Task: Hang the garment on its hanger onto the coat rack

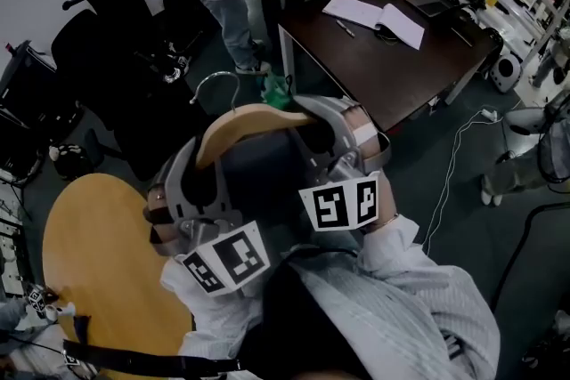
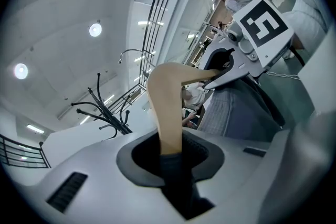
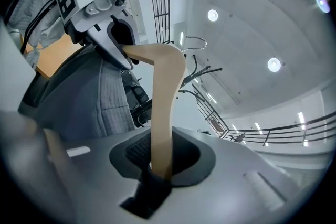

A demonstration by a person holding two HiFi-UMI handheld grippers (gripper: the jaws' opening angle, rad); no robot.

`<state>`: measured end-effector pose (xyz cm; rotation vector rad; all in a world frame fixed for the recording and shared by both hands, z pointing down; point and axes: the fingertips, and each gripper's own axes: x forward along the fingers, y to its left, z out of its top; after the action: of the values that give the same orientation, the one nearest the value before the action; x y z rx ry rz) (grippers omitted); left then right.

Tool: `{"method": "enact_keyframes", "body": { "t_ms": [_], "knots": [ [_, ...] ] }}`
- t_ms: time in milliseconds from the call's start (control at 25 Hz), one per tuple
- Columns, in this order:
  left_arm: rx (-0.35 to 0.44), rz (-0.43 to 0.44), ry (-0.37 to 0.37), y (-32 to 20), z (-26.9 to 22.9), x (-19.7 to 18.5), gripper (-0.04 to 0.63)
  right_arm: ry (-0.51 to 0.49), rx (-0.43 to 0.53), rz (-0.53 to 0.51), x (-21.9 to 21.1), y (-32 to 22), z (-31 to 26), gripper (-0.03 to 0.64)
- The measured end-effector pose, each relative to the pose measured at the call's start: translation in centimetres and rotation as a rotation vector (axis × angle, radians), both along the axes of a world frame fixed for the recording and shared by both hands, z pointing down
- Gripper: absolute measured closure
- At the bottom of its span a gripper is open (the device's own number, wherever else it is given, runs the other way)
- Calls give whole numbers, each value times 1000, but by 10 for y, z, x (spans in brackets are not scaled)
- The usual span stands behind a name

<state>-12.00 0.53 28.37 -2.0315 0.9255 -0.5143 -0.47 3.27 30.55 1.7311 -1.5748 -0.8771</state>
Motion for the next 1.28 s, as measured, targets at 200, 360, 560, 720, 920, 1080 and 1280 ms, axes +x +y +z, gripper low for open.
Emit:
{"method": "enact_keyframes", "body": {
  "t_ms": [200, 360, 560, 720, 920, 1080, 1280],
  "knots": [
    [5, -69, 6, -46, -5, 39, 518, 13, 17, -70, 41, -54, -6, 549],
    [6, -153, 7, -80, -11, 78, 518, 17, 27, -152, 81, -97, -12, 551],
    [3, -312, 29, -113, -23, 106, 518, 38, 31, -316, 109, -150, -27, 551],
    [6, -420, 57, -130, -32, 118, 518, 58, 56, -421, 121, -179, -40, 549],
    [11, -520, 60, -151, -42, 123, 518, 44, 83, -502, 123, -210, -51, 543],
    [-8, -590, 64, -172, -42, 116, 517, 32, 84, -552, 115, -239, -50, 538],
    [-15, -607, 72, -212, -39, 108, 517, 45, 89, -569, 107, -280, -49, 538]
  ]
}}
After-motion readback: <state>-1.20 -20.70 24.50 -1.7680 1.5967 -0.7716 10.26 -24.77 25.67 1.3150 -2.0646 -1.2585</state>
